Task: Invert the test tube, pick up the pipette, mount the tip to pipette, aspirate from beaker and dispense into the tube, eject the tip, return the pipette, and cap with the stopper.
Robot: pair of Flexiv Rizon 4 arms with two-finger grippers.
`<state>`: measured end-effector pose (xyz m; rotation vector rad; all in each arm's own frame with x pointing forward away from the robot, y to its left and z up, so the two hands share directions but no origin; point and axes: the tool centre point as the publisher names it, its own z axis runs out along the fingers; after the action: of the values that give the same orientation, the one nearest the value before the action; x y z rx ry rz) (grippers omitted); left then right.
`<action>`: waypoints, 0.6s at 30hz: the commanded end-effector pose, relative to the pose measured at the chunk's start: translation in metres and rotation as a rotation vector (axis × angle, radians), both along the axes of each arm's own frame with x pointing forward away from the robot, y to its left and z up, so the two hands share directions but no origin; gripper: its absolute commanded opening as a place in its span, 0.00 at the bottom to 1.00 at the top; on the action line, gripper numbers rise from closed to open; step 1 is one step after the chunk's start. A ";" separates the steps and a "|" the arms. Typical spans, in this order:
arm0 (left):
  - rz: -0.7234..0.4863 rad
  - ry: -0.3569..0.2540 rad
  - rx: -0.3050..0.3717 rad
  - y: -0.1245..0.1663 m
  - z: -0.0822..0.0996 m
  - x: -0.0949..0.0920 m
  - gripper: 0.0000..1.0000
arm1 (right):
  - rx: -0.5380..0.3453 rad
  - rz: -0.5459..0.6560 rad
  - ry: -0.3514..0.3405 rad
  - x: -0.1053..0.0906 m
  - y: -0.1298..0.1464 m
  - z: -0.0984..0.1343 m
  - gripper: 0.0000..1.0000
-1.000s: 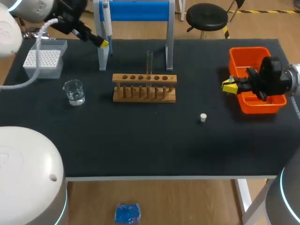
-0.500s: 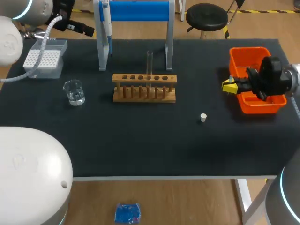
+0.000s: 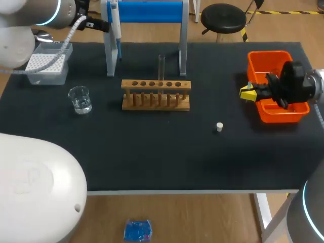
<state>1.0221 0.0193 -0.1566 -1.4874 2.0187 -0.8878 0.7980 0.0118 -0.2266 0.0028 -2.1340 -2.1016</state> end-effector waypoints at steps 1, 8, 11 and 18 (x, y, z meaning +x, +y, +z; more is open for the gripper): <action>0.078 -0.026 0.041 -0.010 -0.008 0.007 1.00 | 0.001 0.003 0.000 0.000 -0.001 0.000 0.00; 0.141 -0.056 0.037 -0.022 -0.018 0.018 1.00 | 0.001 0.003 0.000 0.000 -0.001 0.000 0.00; 0.166 -0.080 0.036 -0.026 -0.020 0.021 1.00 | 0.001 0.003 0.000 0.000 -0.001 0.000 0.00; 0.188 -0.125 0.029 -0.033 -0.022 0.030 1.00 | 0.001 0.003 0.000 0.000 -0.001 0.000 0.00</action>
<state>1.0481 -0.0077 -0.1744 -1.5268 1.8113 -0.8937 0.7980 0.0118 -0.2266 0.0029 -2.1338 -2.1015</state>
